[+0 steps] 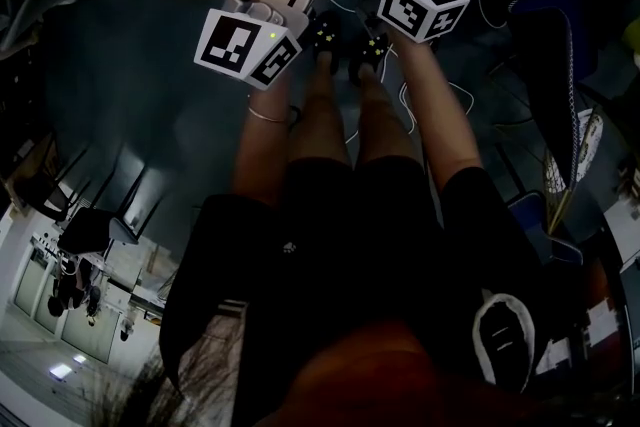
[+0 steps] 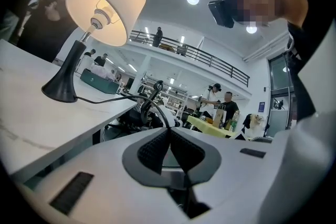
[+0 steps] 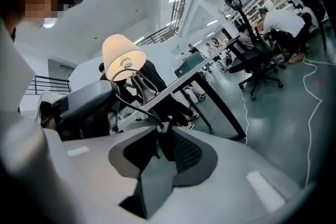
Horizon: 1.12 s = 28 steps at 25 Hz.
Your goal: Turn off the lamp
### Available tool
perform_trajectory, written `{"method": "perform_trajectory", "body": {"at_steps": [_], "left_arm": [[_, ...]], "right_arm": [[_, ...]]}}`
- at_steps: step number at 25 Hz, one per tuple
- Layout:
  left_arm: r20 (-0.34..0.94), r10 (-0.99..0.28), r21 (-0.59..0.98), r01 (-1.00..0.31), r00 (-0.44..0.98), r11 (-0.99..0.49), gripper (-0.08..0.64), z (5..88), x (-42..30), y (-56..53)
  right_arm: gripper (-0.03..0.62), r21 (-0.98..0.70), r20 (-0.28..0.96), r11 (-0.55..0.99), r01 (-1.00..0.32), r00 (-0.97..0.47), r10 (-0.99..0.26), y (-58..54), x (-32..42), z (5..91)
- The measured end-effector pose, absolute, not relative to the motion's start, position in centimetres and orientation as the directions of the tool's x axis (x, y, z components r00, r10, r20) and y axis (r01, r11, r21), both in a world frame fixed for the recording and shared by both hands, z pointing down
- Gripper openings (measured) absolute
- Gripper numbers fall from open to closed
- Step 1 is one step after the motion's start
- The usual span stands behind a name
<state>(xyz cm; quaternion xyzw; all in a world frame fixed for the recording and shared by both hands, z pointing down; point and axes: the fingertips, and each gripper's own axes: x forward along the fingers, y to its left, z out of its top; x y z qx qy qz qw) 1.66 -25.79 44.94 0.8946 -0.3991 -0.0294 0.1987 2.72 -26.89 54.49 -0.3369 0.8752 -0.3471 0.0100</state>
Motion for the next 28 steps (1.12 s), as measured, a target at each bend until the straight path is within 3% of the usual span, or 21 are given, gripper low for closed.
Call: {"method": "perform_trajectory", "body": {"at_steps": [15,28], "left_arm": [[0.135,-0.671,0.277,-0.678,0.729,-0.680,0.023,46.0,2.0,-24.8],[0.279,-0.604,0.344,-0.665,0.746,-0.663,0.081,51.5,0.2,-22.6]], "right_arm": [[0.060,-0.726,0.167,0.517,-0.453,-0.846,-0.506,-26.0,2.6,54.0],[0.060,-0.748,0.024,0.611,-0.260,-0.930,-0.367,-24.0,2.9,51.9]]}}
